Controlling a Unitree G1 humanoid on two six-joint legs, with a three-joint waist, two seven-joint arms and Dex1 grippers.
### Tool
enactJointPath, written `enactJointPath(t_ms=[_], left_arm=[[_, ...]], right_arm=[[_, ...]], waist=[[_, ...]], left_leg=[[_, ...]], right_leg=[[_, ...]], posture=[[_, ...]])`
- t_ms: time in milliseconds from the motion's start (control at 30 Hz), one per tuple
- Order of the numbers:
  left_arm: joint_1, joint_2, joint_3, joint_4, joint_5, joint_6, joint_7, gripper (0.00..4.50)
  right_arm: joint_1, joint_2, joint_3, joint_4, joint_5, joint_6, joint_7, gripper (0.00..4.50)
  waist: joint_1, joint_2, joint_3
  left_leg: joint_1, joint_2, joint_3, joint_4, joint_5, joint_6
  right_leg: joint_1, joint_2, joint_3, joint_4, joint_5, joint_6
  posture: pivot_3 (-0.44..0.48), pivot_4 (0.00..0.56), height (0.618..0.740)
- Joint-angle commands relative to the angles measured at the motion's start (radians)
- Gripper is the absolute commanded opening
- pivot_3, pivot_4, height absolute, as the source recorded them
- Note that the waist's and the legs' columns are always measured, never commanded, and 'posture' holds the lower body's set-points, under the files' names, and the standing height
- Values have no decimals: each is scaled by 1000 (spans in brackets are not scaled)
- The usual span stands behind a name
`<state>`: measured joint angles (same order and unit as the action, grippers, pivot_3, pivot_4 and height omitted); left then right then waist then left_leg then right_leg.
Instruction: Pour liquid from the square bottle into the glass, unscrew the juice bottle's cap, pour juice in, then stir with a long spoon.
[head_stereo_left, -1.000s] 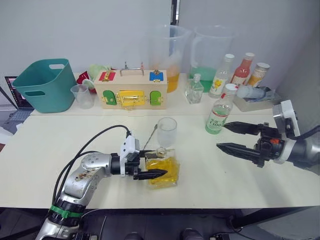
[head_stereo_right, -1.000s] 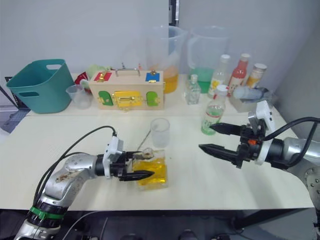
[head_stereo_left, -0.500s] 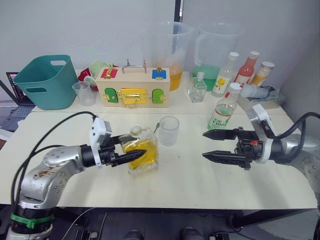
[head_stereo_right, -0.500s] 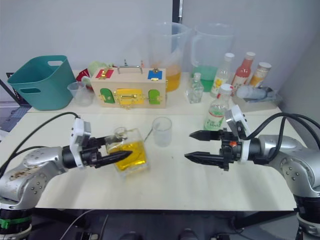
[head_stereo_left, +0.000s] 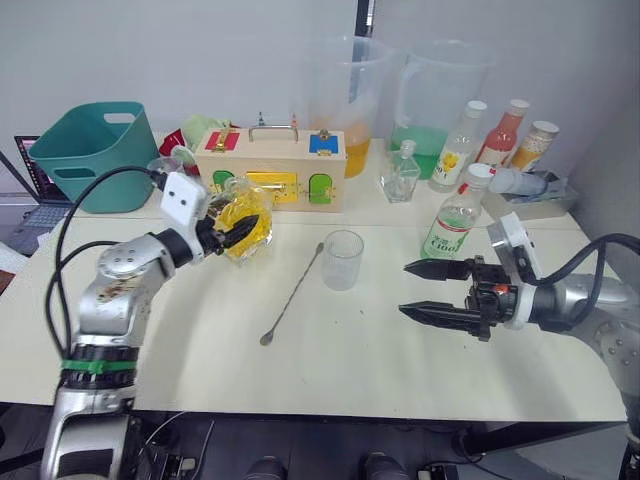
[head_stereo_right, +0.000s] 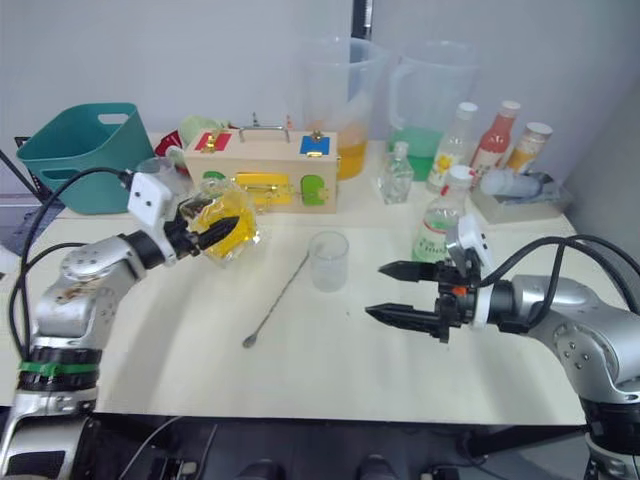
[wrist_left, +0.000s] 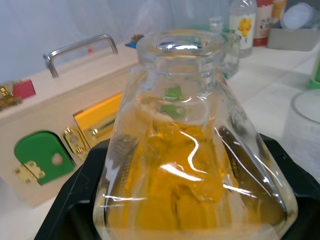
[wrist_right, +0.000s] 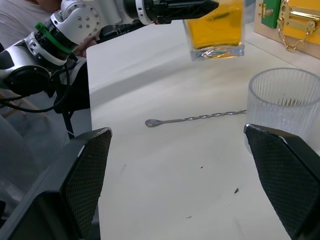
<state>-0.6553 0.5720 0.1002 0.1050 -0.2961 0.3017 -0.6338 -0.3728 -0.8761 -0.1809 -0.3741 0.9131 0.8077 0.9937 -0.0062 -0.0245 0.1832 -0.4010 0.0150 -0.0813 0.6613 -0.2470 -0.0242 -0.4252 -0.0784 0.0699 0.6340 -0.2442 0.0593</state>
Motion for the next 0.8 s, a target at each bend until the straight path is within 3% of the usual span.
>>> enactJointPath(t_ms=[33, 300, 467, 800], left_arm=[[-128, -13, -19, 55, 77, -167, 19, 2810], [-357, -40, -202, 402, 281, -352, -46, 2810], [-463, -111, -220, 610, 319, -493, -27, 2810], [-507, -202, -233, 748, 366, -752, -17, 2810]], right_arm=[[21, 13, -63, -76, 23, -16, -47, 4500], [149, 50, -138, -201, 78, -2, -165, 4500], [198, 58, -166, -243, 99, -11, -214, 4500], [252, 58, -218, -321, 196, -14, -298, 4500]], waist=[[1, -1, 0], [0, -2, 1], [-2, -3, 2], [-13, -4, 2]], left_leg=[[-1, 0, 0, 0, 0, 0], [-2, -1, -1, 0, 0, 0], [-3, -1, -1, 3, 0, 0], [-2, -1, -1, 4, 0, 0]], right_leg=[[-1, 0, 0, 0, 0, 0], [0, 0, 0, 2, 1, 1], [-1, 0, 0, 7, 1, 1], [-1, 0, 0, 10, 1, 1]], posture=[[0, 150, 740], [0, 150, 740], [0, 150, 740], [0, 150, 740]])
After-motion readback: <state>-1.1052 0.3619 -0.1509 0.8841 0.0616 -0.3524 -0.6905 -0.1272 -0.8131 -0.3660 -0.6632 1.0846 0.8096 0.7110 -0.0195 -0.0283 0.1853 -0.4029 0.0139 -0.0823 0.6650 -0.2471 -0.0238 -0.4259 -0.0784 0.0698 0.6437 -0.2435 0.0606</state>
